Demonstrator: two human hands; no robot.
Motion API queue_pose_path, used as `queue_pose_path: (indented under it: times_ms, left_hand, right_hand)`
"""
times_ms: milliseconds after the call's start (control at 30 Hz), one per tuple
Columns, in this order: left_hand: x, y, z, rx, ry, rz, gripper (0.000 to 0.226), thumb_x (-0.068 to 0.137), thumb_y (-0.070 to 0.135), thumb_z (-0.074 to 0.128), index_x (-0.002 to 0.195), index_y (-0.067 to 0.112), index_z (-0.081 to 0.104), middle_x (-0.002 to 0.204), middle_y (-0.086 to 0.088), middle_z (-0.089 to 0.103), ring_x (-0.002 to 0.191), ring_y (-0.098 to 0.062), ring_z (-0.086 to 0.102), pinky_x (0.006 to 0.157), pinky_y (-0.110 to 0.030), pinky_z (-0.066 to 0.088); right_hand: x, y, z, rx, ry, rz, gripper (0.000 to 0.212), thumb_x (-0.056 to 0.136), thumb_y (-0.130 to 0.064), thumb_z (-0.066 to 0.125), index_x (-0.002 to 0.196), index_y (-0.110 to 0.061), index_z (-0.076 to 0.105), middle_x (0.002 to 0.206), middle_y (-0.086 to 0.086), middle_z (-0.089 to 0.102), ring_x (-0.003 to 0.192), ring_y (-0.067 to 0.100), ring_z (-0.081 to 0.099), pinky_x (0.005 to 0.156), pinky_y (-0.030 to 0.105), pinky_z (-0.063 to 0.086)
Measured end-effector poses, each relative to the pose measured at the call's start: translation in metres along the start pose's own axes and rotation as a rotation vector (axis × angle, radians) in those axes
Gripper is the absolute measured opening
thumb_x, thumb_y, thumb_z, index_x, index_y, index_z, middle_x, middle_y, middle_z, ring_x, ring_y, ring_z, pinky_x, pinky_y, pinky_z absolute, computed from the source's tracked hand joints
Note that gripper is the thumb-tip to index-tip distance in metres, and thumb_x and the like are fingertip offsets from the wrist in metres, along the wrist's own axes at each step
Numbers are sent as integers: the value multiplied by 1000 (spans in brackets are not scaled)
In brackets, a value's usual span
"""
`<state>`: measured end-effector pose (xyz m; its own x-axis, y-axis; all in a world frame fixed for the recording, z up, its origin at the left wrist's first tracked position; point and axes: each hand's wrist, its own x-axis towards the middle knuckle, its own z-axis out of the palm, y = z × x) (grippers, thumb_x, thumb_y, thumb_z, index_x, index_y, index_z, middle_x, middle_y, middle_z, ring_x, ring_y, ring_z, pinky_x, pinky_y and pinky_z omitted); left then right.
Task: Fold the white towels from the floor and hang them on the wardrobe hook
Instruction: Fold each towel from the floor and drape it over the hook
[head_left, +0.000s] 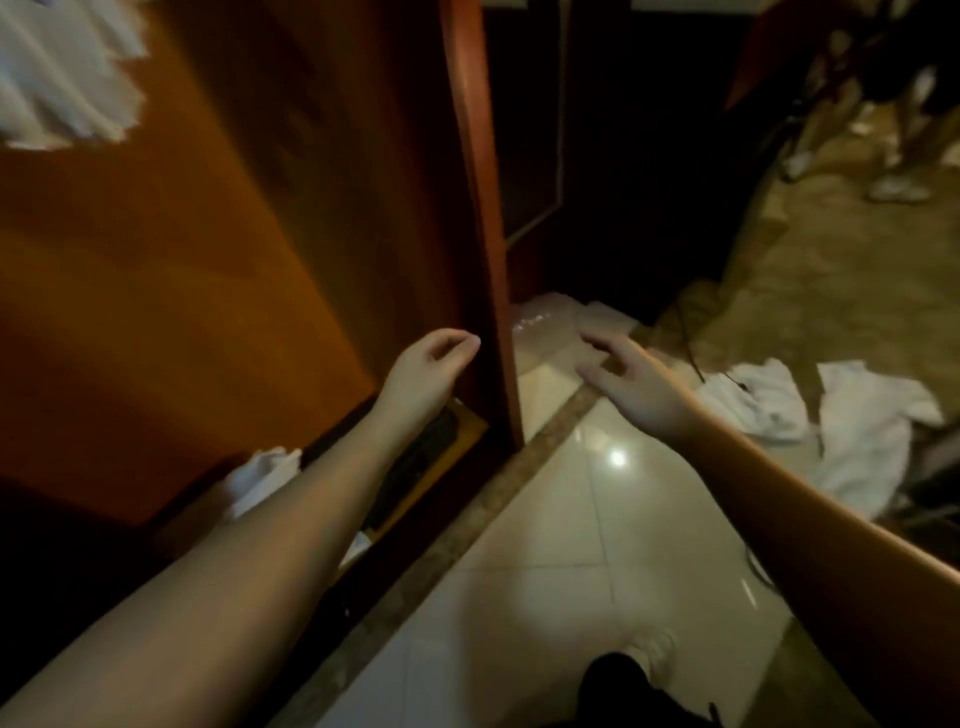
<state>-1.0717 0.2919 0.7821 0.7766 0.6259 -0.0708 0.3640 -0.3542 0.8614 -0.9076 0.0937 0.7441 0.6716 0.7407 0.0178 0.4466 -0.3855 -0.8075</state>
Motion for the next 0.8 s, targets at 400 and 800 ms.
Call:
queue_pose_path:
  times_ms: [400,800]
  left_hand:
    - [160,26,273,11,-318,-102,8,95,39,63,90,41,69,93,22,67,83,18,57,64,2,38]
    - [266,-11,481,129,-569,-330,9,96,26,64,91,20,67,98,-11,69,100,-30,64,88,-34,49]
  right_hand:
    - [12,242,-77,271,160,505,36,101,-33,60,136,-24,59,128,-11,57,121,2,50,96,21,35]
    - [26,402,-122,133,31,837,40,102,-35,57,138,-16,58,136,4,59,124,18,55,103,34,44]
